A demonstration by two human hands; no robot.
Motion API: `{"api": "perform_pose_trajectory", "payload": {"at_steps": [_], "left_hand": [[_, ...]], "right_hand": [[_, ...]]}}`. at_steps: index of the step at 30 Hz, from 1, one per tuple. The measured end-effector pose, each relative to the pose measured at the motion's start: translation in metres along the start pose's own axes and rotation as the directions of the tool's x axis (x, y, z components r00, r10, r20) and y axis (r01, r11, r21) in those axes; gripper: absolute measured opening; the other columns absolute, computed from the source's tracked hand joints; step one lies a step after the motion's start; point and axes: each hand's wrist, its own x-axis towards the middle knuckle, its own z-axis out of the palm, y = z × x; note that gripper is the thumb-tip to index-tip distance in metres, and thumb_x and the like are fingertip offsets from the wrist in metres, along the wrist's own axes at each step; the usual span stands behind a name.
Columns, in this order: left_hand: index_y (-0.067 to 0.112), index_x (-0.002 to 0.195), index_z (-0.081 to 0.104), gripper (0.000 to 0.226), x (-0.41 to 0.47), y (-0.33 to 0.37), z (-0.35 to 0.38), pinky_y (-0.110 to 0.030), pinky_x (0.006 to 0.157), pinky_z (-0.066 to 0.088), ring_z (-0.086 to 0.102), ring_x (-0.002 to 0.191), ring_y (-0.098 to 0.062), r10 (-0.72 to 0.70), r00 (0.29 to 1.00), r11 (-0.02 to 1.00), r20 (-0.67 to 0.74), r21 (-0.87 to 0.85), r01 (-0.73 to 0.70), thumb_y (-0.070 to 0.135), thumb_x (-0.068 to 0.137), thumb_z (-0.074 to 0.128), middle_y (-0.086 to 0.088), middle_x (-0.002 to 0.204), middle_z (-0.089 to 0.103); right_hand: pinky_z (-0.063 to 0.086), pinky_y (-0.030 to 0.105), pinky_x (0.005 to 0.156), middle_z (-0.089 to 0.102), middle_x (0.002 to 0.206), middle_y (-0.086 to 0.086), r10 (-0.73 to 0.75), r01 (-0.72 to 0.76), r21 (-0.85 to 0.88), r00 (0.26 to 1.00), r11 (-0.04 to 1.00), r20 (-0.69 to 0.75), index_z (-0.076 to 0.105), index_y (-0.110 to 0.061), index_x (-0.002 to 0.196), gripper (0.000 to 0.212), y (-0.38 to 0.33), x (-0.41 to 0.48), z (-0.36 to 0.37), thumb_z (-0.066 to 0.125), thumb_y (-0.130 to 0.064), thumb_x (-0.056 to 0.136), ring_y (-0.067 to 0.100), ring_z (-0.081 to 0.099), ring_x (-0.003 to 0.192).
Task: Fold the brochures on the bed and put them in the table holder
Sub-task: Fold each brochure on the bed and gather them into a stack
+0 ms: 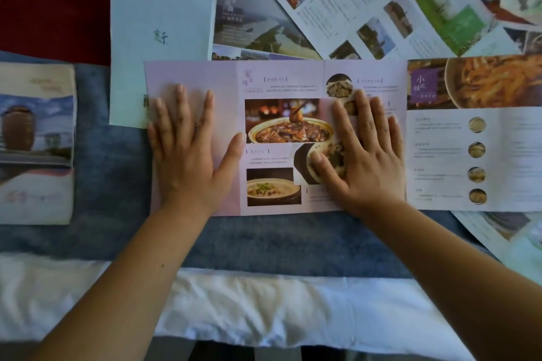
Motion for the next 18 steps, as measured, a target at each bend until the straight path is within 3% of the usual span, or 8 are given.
{"api": "perform_pose_trajectory", "payload": {"at_steps": [4, 7, 13, 18], "left_hand": [[0.028, 0.165, 0.003, 0.085, 0.0, -0.002, 0.002, -0.051, 0.126, -0.007, -0.012, 0.157, -0.038, 0.014, 1.0, 1.0, -0.02, -0.012, -0.014, 0.075, 0.094, 0.015, -0.011, 0.172, -0.008], [0.028, 0.165, 0.005, 0.079, 0.0, -0.009, 0.002, -0.049, 0.127, -0.002, -0.007, 0.158, -0.034, 0.019, 0.997, 0.996, -0.069, -0.084, -0.025, 0.068, 0.1, 0.022, -0.012, 0.172, -0.005], [0.035, 0.164, -0.003, 0.068, 0.003, -0.026, 0.006, -0.051, 0.127, -0.002, -0.008, 0.158, -0.032, 0.013, 0.998, 0.996, -0.069, 0.091, -0.006, 0.063, 0.103, 0.008, -0.008, 0.172, -0.01], [0.027, 0.163, -0.009, 0.073, 0.004, -0.031, 0.006, -0.051, 0.128, 0.0, -0.007, 0.159, -0.027, 0.031, 0.998, 0.998, -0.051, -0.06, -0.035, 0.064, 0.1, -0.004, -0.006, 0.172, -0.008]], "right_hand": [[0.003, 0.054, 0.129, -0.012, 0.174, 0.006, -0.035, 0.035, -0.024, 0.999, 0.999, 0.018, 0.0, -0.042, 0.165, 0.083, -0.003, -0.002, -0.004, 0.026, -0.08, 0.096, 0.028, -0.012, 0.16], [-0.002, 0.06, 0.127, -0.014, 0.173, 0.01, -0.023, 0.025, -0.044, 0.998, 0.999, 0.052, -0.001, -0.042, 0.165, 0.087, -0.012, -0.002, -0.007, 0.025, -0.083, 0.093, 0.036, -0.015, 0.159], [-0.006, 0.063, 0.125, -0.012, 0.174, 0.01, -0.075, 0.075, -0.019, 0.997, 0.997, 0.013, -0.004, -0.037, 0.166, 0.084, -0.051, 0.017, -0.005, 0.022, -0.08, 0.098, 0.036, -0.015, 0.159], [-0.001, 0.063, 0.126, -0.01, 0.175, 0.004, -0.053, 0.054, -0.045, 0.998, 0.998, 0.021, -0.004, -0.036, 0.166, 0.081, -0.06, 0.034, 0.005, 0.016, -0.078, 0.099, 0.034, -0.014, 0.159]]}}
